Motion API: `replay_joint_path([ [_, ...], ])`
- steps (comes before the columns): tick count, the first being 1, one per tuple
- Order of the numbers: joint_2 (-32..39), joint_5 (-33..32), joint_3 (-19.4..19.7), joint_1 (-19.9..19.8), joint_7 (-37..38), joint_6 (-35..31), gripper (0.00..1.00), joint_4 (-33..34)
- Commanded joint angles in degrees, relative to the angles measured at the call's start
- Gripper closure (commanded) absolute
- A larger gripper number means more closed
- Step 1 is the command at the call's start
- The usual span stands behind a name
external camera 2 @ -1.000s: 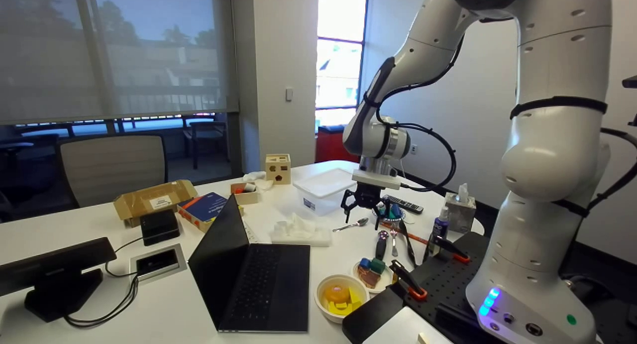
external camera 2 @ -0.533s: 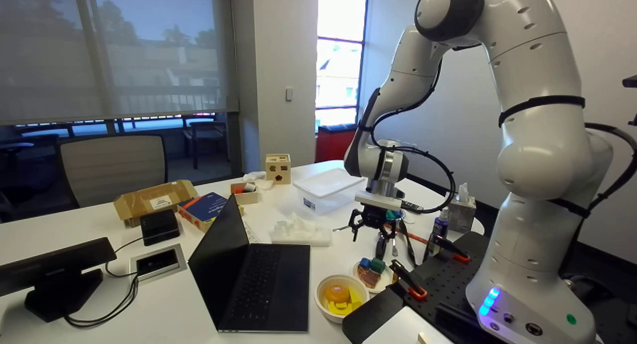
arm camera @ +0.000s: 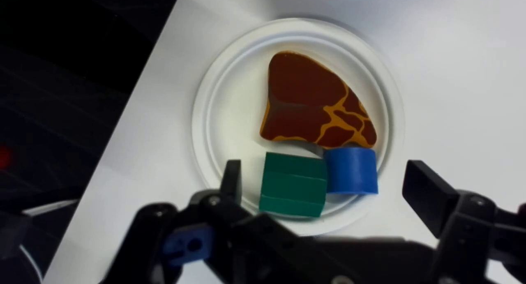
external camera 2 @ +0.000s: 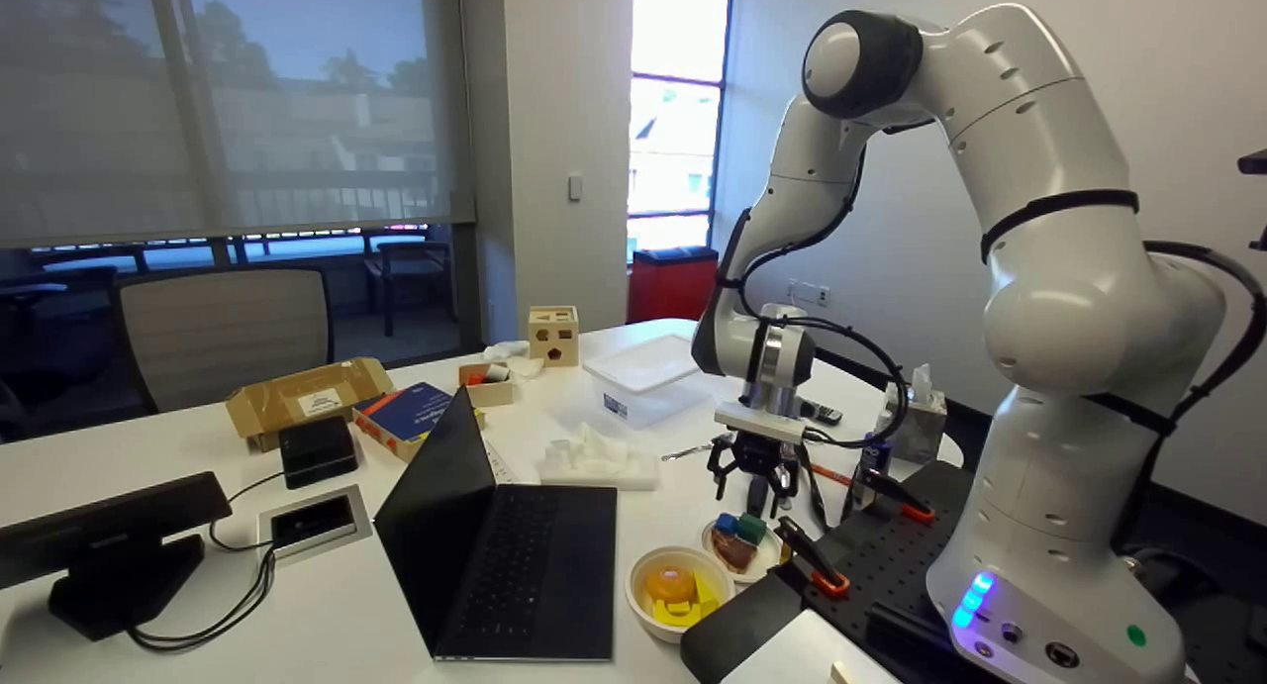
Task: Move the green block from the white plate to the bowl next to the remote
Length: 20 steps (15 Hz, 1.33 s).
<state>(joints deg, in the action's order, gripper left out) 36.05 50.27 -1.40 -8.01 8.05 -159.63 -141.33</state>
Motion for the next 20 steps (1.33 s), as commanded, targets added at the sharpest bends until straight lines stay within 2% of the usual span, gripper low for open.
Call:
replay_joint_path([
  [1, 2.97, 3.63, -2.21, -3.47, -2.83, -1.15, 0.0, 1.65],
  [4, 5.06, 5.75, -3.49, -5.5, -4.22, -2.32, 0.0, 2.41],
  [5, 5.65, 6.28, -3.76, -5.89, -4.64, -3.05, 0.23, 2.61],
  [6, 6.25, 6.82, -4.03, -6.23, -5.07, -4.11, 0.26, 2.84],
  [13, 7.04, 6.53, -5.19, -5.95, -4.63, -9.09, 0.81, 2.98],
  [16, 5.47, 6.64, -6.1, -6.6, -5.2, -9.13, 0.81, 2.16],
  [20, -1.95, 6.94, -7.7, -9.27, -7.49, -8.34, 0.81, -2.09],
])
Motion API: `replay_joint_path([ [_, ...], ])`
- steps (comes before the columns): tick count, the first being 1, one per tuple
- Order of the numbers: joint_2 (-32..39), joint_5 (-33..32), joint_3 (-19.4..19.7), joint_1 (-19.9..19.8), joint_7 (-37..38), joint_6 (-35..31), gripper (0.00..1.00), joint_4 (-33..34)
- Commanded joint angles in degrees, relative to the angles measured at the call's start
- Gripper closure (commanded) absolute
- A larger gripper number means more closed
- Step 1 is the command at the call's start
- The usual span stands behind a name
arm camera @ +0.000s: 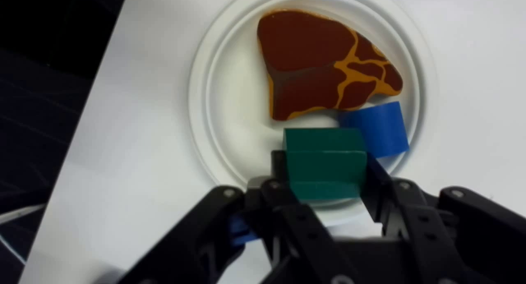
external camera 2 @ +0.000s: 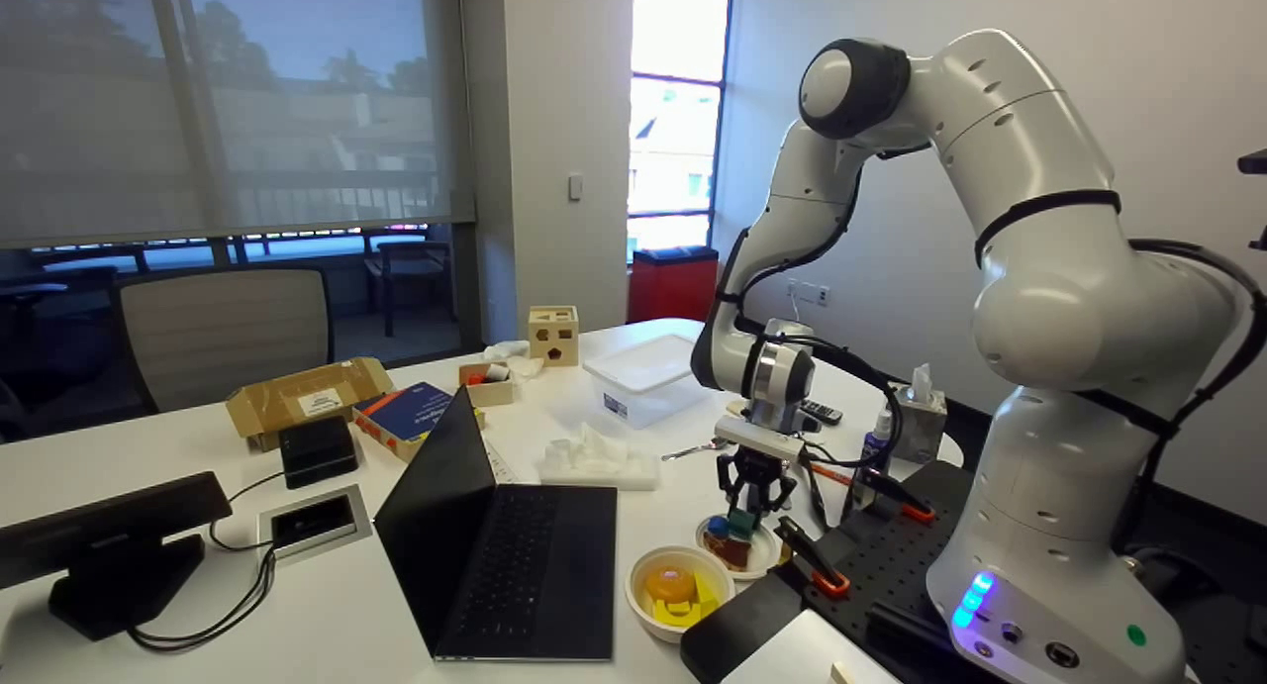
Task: Move the green block from the white plate to the bowl next to the remote
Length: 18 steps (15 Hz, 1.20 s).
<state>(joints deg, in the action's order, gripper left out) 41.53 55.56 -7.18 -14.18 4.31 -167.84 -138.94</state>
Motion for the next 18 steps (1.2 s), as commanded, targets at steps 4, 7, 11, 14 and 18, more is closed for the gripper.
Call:
replay_joint_path([
  [4, -18.15, -0.6, 0.43, -4.7, -5.84, 0.67, 0.81, -8.5],
  [7, -22.8, -5.84, 5.77, -4.6, -7.34, -1.41, 0.81, -7.06],
  [11, -23.09, -12.81, 11.13, -6.72, -11.37, -0.3, 0.81, -0.42],
  [14, -19.0, -14.39, 11.16, -9.65, -17.22, 0.85, 0.81, 6.63],
  [18, -11.17, -15.65, 9.93, -11.27, -23.51, 0.09, 0.81, 14.21],
])
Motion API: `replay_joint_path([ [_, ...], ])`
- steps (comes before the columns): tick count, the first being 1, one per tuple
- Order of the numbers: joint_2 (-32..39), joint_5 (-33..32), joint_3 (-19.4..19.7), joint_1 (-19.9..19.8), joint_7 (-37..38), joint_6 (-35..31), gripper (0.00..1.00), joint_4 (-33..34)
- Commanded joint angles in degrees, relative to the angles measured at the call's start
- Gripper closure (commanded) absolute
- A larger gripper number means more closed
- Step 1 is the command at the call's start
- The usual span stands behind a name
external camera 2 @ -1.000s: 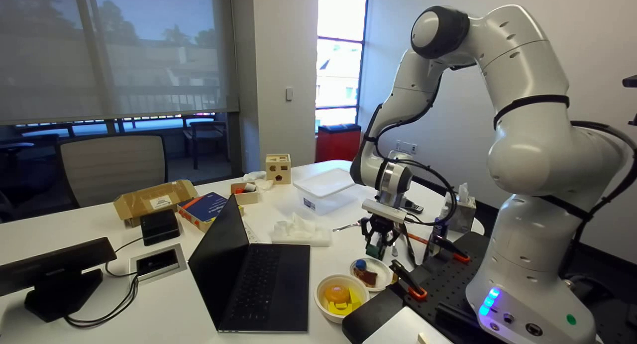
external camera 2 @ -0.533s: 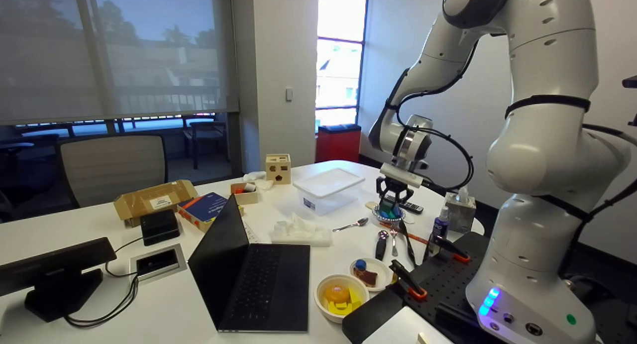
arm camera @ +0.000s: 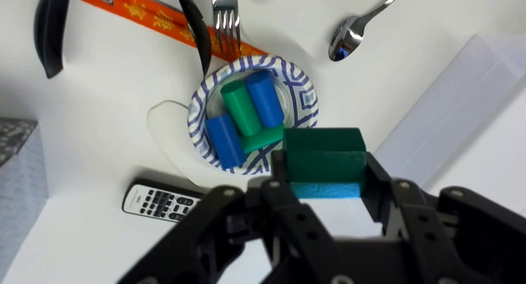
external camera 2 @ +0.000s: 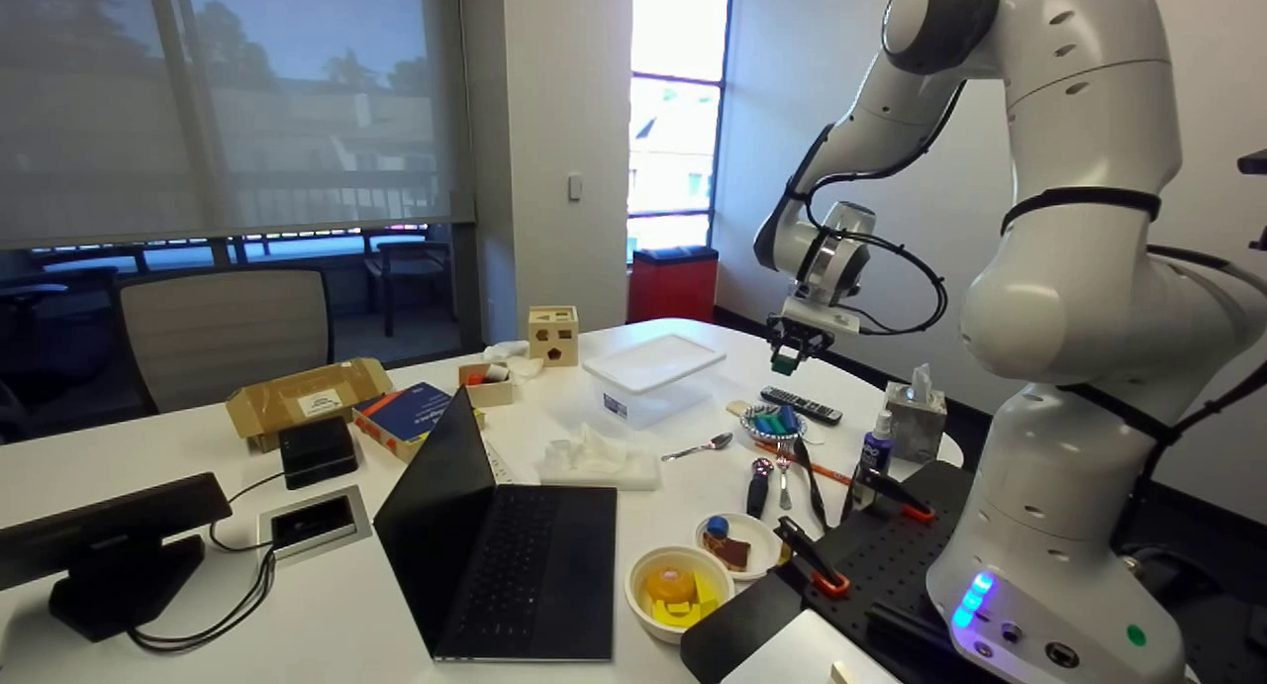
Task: Move the green block from the white plate to the bowl next to the remote
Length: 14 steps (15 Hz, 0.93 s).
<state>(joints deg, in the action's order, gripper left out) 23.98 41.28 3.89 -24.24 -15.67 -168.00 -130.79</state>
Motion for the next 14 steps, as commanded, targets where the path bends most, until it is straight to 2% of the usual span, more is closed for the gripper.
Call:
replay_joint_path([
  [1, 8.56, -2.0, -0.86, -0.86, -3.92, -0.13, 0.81, 7.66],
  [7, 19.13, -4.44, 0.05, -0.27, -5.32, -0.51, 0.81, 16.48],
  [8, 20.34, -8.75, -1.62, -2.39, -2.37, -1.05, 0.81, 17.52],
  [10, 22.3, -13.07, -1.66, -3.03, -0.39, -0.58, 0.81, 19.43],
  [11, 22.79, -15.19, -1.86, -3.6, 0.86, -0.44, 0.48, 19.96],
  [12, 22.92, -16.83, -2.31, -4.33, 1.62, -0.71, 0.29, 20.13],
  [14, 22.57, -19.15, -2.82, -5.34, 2.81, -1.31, 0.15, 19.9],
])
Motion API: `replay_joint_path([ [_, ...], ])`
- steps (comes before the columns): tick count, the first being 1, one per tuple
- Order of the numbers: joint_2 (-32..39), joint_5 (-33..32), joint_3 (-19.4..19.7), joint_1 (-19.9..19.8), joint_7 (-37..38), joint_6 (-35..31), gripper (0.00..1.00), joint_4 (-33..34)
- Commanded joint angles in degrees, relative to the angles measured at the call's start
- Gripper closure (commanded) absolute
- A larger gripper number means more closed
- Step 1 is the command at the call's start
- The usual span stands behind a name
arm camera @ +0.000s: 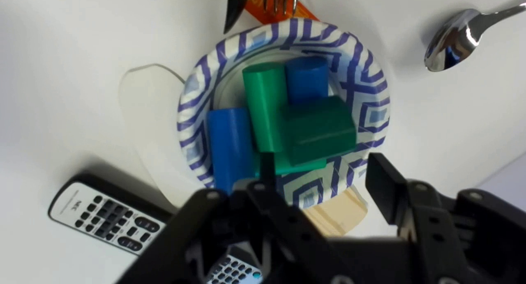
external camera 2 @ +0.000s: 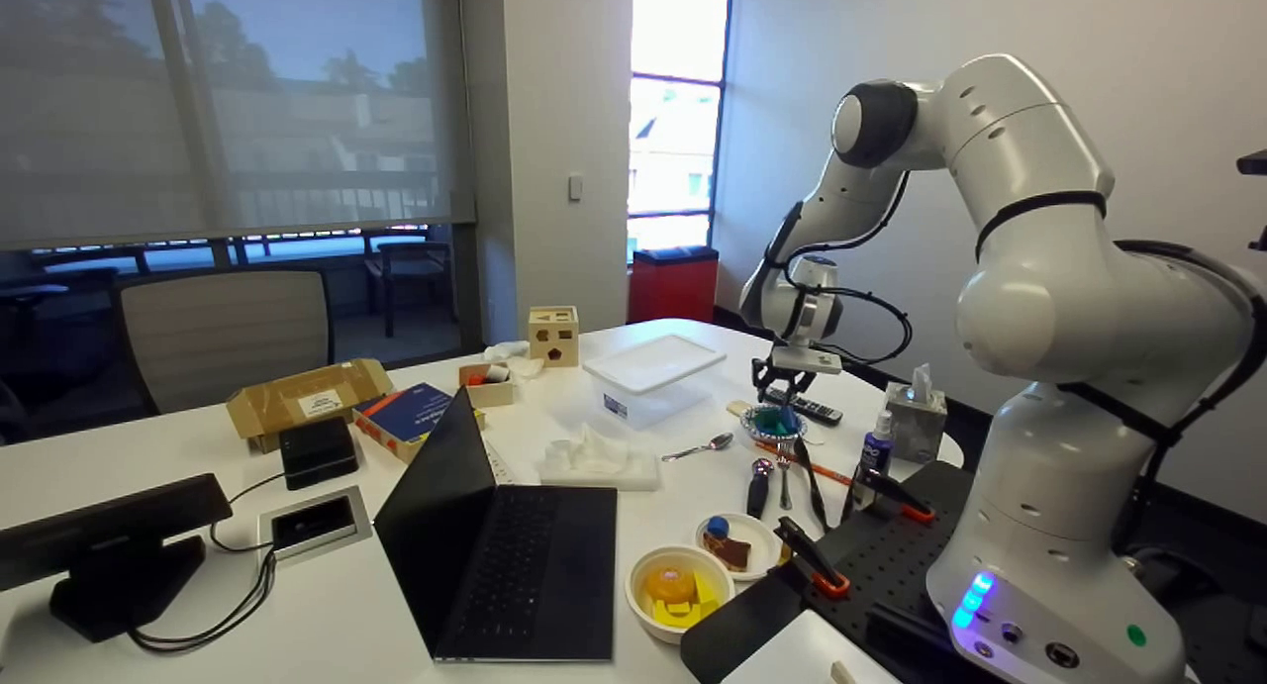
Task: Move the green block from the white plate to the bowl next to the remote
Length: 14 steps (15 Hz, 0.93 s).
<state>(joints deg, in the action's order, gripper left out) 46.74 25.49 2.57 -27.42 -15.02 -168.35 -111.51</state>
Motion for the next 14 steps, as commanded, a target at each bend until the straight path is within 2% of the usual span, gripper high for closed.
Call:
replay_joint_path([
  [1, -0.73, -4.05, -1.98, -2.79, 2.49, -1.29, 0.08, 0.19],
  [2, -2.25, -4.51, -2.99, -3.81, 2.08, -1.44, 0.0, -1.18],
  [6, -11.37, -3.66, -9.79, -10.13, -0.66, 3.74, 0.0, -8.37],
  [9, -20.49, -2.24, -11.74, -12.14, -1.06, 8.68, 0.0, -15.63],
  [11, -26.93, -0.95, -10.92, -11.36, -0.68, 11.1, 0.0, -20.31],
  [14, -35.44, -0.5, -7.87, -7.59, 0.54, 13.71, 0.0, -25.94],
])
